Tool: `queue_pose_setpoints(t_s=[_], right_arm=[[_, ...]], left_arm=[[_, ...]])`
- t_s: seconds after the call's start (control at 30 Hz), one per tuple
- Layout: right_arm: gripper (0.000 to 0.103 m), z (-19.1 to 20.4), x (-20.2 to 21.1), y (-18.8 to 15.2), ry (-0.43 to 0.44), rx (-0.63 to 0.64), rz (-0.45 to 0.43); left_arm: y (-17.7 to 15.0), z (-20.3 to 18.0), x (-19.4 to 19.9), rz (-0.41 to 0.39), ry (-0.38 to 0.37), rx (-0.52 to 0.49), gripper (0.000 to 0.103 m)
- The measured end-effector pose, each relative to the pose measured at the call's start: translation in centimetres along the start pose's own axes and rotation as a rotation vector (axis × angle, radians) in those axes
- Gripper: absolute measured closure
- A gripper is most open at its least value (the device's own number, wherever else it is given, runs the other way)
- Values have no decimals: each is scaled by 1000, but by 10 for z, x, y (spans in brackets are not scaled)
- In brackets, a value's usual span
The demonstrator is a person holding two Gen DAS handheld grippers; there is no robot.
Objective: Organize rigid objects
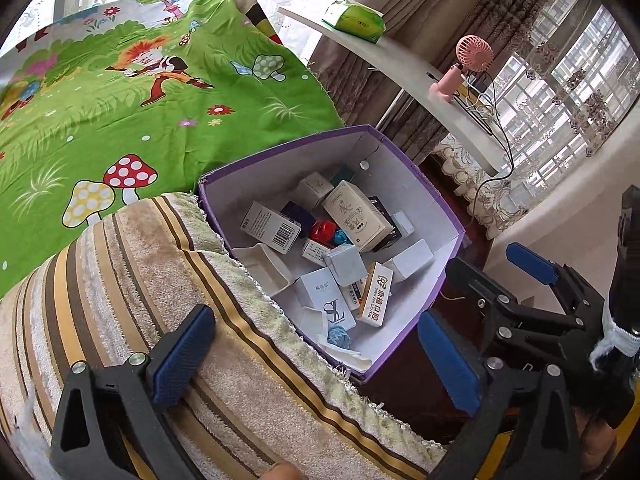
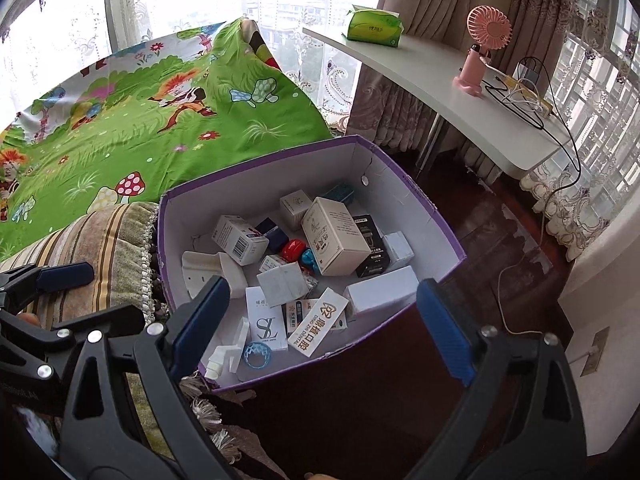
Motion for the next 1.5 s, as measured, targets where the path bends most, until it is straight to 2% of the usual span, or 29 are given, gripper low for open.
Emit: queue_pose_setpoints(t_s=[0.13, 1.5], right_arm=[[7, -1, -1, -1, -2, -2, 5], [7, -4, -6, -2, -1, -8, 16]], left_arm=[[3, 2, 0, -10, 9, 27, 1], [3, 1, -2, -9, 21, 15, 1]])
Point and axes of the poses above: each gripper's, at about its wrist camera, not at the fingertips, and x roughly against the way its jaws point, z to its left, y to its top, the point moved 1 cm from there along -x, roughly the way its jaws point, and after that the axes turned 4 degrees about -x, right-handed, at the moved point
